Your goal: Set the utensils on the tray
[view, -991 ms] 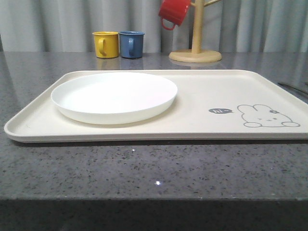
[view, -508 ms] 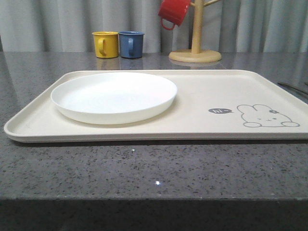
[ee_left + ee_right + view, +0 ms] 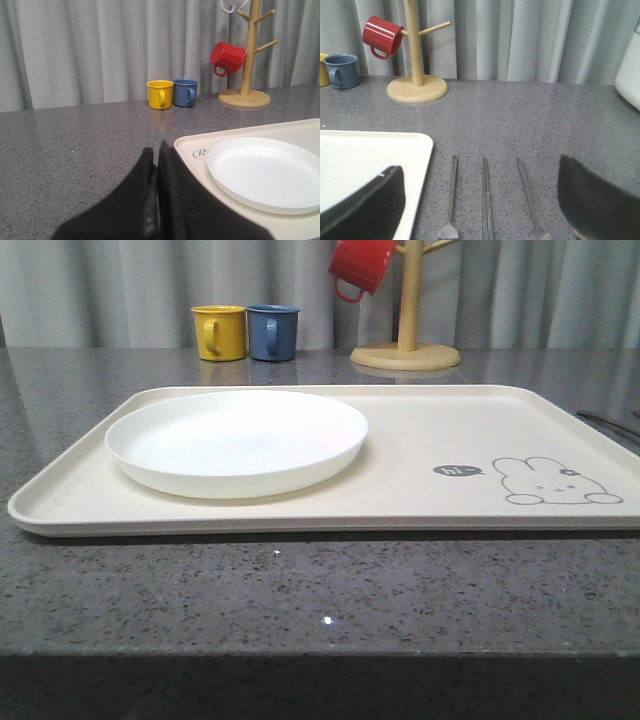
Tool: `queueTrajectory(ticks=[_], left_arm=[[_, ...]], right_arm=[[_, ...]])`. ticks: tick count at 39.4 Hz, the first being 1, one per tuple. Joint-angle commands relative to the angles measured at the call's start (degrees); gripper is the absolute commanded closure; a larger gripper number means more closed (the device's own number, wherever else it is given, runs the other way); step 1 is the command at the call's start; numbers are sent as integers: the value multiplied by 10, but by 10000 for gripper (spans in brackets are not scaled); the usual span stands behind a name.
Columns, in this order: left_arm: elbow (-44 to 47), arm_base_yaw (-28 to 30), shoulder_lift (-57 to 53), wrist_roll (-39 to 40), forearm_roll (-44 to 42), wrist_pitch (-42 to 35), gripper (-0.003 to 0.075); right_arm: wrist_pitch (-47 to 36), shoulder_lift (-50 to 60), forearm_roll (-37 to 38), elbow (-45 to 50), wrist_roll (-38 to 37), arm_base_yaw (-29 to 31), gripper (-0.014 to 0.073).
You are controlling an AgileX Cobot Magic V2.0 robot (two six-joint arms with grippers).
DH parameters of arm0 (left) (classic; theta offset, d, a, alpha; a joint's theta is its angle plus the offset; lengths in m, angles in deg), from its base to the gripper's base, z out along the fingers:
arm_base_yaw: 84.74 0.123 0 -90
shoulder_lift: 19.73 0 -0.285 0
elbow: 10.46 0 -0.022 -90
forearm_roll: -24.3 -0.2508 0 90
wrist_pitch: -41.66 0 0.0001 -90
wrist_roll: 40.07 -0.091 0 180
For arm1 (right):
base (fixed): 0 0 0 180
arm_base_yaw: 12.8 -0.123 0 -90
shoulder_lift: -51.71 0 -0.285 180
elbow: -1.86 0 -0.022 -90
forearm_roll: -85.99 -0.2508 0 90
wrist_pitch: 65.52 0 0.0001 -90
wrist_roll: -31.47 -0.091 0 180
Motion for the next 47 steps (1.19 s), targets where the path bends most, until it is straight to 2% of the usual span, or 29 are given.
queueTrajectory(ticks=[1, 30, 38, 47], left_arm=[[-13, 1, 8, 5, 6, -50, 738], [-13, 1, 8, 5, 6, -50, 738], [-13, 1, 8, 5, 6, -50, 738], [-13, 1, 8, 5, 6, -50, 738]], right_arm=[[-50, -7, 6, -19, 3, 4, -47], [-47, -8, 5, -20, 3, 4, -47], [32, -79, 6, -86, 3, 4, -47], [146, -249, 7, -218, 3, 4, -47]])
